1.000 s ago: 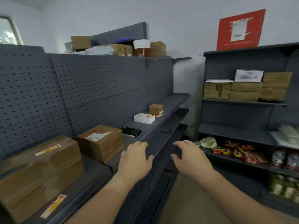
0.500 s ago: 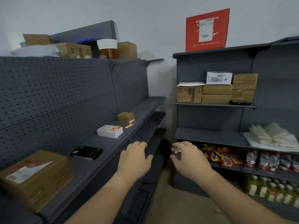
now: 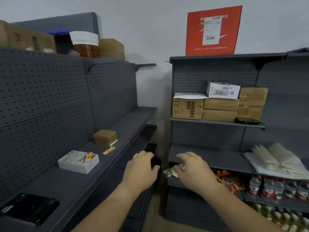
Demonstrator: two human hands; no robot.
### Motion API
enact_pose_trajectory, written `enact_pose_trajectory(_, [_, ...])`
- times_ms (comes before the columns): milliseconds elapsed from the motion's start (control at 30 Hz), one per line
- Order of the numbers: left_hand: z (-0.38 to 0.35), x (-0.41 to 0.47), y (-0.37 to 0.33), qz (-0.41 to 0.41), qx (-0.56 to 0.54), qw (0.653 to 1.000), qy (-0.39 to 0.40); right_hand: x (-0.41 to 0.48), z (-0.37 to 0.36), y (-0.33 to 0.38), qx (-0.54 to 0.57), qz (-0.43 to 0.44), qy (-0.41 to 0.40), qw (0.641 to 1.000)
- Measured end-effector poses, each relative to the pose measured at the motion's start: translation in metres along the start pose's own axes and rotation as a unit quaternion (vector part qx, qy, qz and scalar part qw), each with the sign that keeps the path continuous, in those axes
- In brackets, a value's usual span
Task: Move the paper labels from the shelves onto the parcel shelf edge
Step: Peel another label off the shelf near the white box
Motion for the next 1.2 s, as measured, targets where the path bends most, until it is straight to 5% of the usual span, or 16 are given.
enact_pose_trajectory(300, [-0.024, 0.101, 0.057, 0.022, 0.015, 1.0, 0.004, 0.127, -0.031, -0.014, 0.034, 0.018, 0.017, 0.999])
enact_pose_trajectory(567, [-0.029, 0.154, 0.137, 0.152, 0.051, 0.986, -0.036, 0.259, -0.088, 0.014, 0.069, 0.147, 0.07, 0.984])
enact_pose_trajectory(967, [-0.039, 0.132, 0.227, 0.408, 0.081, 0.906, -0.08, 0.371, -0.188, 0.101, 0.084, 0.371, 0.221, 0.898])
enact_pose_trajectory(1200, [-0.033, 0.093, 0.266, 0.485, 0.081, 0.865, -0.105, 0.378, -0.233, 0.167, 0.102, 0.438, 0.278, 0.849])
Point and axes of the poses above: each hand's wrist, its own x-axis towards the middle knuckle, its own z-axis out of the back of the hand, y = z × x, the point moved 2 cm from there along x, towards the middle knuckle, and after that the axes turned 7 degrees about y, right-handed, at the moved point
